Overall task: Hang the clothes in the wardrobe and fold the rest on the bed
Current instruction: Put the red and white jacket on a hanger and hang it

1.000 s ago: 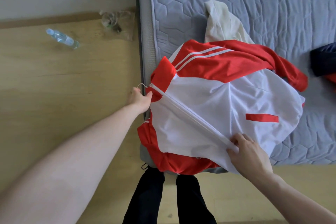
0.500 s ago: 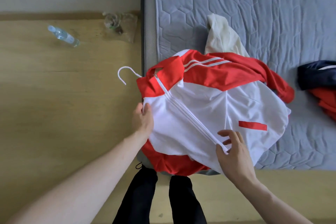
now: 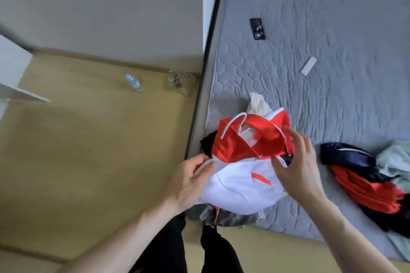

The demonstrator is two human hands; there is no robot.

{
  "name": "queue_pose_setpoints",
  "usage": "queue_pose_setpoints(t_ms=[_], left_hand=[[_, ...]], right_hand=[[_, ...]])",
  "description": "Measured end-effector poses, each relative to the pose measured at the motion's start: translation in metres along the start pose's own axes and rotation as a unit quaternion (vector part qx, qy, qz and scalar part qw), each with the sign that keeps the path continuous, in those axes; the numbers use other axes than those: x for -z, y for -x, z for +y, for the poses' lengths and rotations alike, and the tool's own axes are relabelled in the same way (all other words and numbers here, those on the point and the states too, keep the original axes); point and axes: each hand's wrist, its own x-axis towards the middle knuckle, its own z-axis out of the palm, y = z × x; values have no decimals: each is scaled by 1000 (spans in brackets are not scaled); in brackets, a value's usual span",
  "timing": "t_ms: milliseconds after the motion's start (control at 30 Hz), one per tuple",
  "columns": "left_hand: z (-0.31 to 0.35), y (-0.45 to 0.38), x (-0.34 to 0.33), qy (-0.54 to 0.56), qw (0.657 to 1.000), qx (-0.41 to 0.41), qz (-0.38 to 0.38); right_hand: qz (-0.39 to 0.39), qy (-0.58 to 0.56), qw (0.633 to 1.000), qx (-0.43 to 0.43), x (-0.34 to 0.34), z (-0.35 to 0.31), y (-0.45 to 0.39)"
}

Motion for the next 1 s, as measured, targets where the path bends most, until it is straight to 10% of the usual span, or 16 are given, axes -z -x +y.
queue_pose_setpoints(t_ms=[233, 433, 700, 1000], left_hand=[[150, 81, 104, -39, 999, -27, -18], [213, 145, 213, -148, 976, -78, 138], [198, 206, 369, -238, 896, -41, 374], [126, 287, 565, -232, 853, 9, 467]], right_hand=[[-23, 92, 982, 165, 84, -106, -20], [-106, 62, 953, 277, 98, -223, -34], [-304, -93, 900, 297, 16, -386, -1], [-304, -130, 888, 321, -128, -590, 41]])
